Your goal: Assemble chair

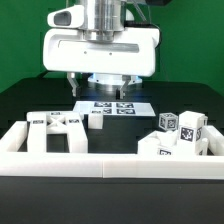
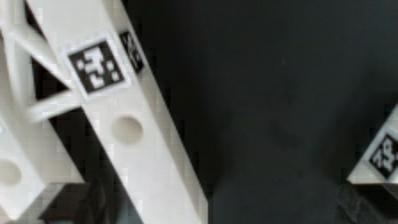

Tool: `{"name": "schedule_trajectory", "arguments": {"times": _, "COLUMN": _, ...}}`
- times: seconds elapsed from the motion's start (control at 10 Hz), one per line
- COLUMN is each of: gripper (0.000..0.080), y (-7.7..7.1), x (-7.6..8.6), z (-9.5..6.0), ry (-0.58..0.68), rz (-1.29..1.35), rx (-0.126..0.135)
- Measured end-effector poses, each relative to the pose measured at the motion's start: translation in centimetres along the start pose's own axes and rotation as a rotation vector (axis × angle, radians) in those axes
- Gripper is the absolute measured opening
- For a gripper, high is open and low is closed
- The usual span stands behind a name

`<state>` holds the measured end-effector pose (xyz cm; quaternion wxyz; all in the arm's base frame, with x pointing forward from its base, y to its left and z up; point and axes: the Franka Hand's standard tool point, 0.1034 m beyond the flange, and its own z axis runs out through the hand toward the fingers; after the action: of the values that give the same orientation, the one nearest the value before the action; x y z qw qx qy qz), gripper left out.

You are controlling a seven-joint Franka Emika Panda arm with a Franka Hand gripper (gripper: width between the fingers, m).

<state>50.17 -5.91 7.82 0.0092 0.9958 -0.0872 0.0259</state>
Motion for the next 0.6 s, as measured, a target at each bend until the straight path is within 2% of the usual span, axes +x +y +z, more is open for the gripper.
{"name": "schedule_trajectory", "arguments": {"times": 0.1, "gripper": 0.0649, "y": 0.1, "x": -1.0, "z": 0.4, "ry": -0.008, "rz": -0.002, "rx": -0.002}}
{"name": "schedule_trajectory", "arguments": {"times": 0.5, "gripper": 0.0649, "y": 0.4, "x": -3.1, "z": 0.8, "ry": -0.035, "rz": -0.003, "rx": 0.000}}
{"name": "schedule_trajectory", "arguments": {"times": 0.6, "gripper": 0.0649, "y": 0.4, "x": -3.0, "z": 0.8, "ry": -0.037, "rz": -0.014, "rx": 0.001}}
